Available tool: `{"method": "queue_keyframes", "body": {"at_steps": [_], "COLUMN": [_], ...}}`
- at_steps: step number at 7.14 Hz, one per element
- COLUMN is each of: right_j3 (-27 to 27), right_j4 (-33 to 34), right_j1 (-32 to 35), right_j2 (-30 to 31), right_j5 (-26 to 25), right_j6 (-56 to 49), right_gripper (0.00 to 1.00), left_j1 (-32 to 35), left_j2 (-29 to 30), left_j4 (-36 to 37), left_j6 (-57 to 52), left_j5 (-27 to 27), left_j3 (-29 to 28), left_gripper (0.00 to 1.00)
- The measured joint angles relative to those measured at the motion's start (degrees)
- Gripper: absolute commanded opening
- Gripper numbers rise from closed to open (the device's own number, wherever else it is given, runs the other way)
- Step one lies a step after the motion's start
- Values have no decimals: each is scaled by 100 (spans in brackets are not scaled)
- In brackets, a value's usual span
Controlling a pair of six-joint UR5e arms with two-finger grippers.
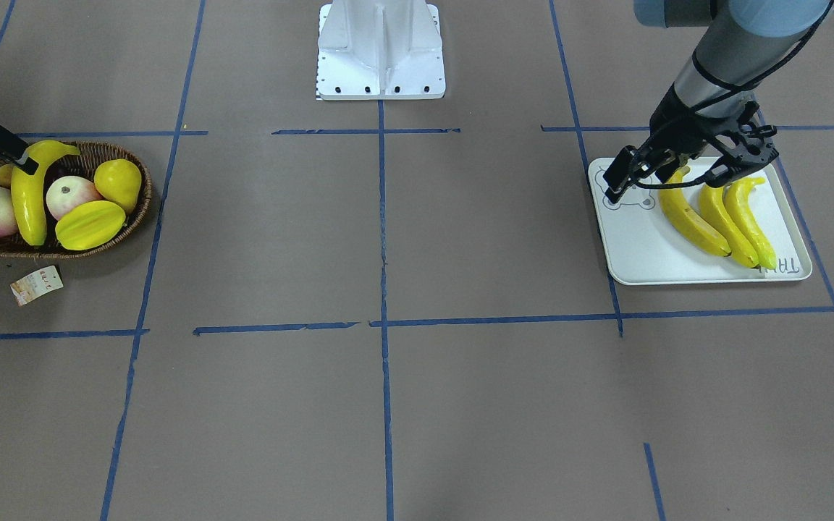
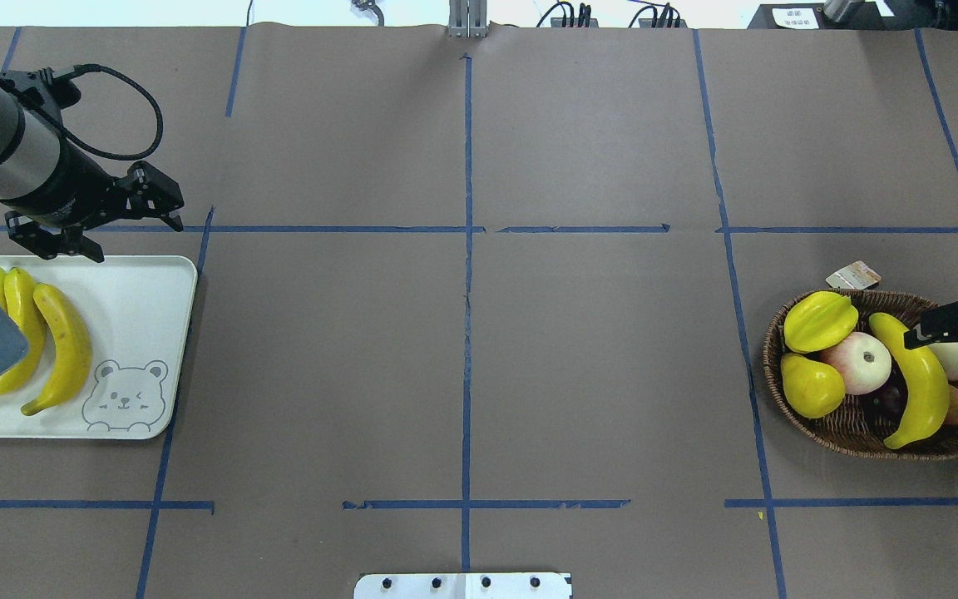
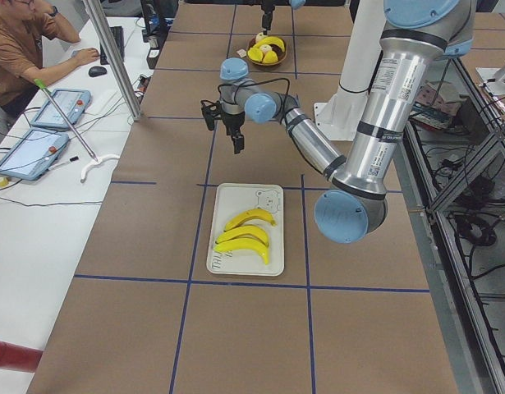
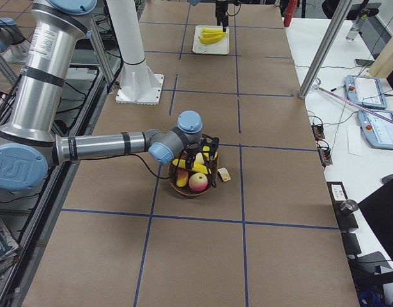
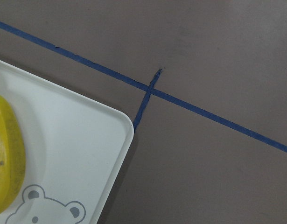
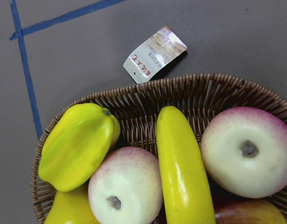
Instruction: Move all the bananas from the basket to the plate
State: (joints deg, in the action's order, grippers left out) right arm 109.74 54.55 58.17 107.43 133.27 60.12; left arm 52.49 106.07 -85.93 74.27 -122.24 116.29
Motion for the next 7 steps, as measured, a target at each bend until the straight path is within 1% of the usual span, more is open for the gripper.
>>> {"method": "queue_keyframes", "body": {"at_steps": [3, 4, 5, 6, 7], "right_j3": [-53, -89, -138, -160, -170], "right_j4": [2, 3, 3, 3, 3], "right_j1": [-357, -437, -485, -506, -510], "right_j2": [142, 183, 197, 196, 198], "right_j5": [-36, -37, -38, -40, -44], "right_j6": [-13, -17, -5, 18, 17], "right_gripper": [99, 87, 44, 3, 0], "left_j1": [-2, -2, -2, -2, -2], "left_j2": [0, 1, 2, 0, -3], "left_j4": [-2, -2, -2, -2, -2], "left_j6": [0, 0, 0, 0, -2], "left_j5": [9, 15, 20, 23, 24], "left_j3": [0, 4, 7, 7, 8], "left_gripper": [100, 100, 100, 100, 100]}}
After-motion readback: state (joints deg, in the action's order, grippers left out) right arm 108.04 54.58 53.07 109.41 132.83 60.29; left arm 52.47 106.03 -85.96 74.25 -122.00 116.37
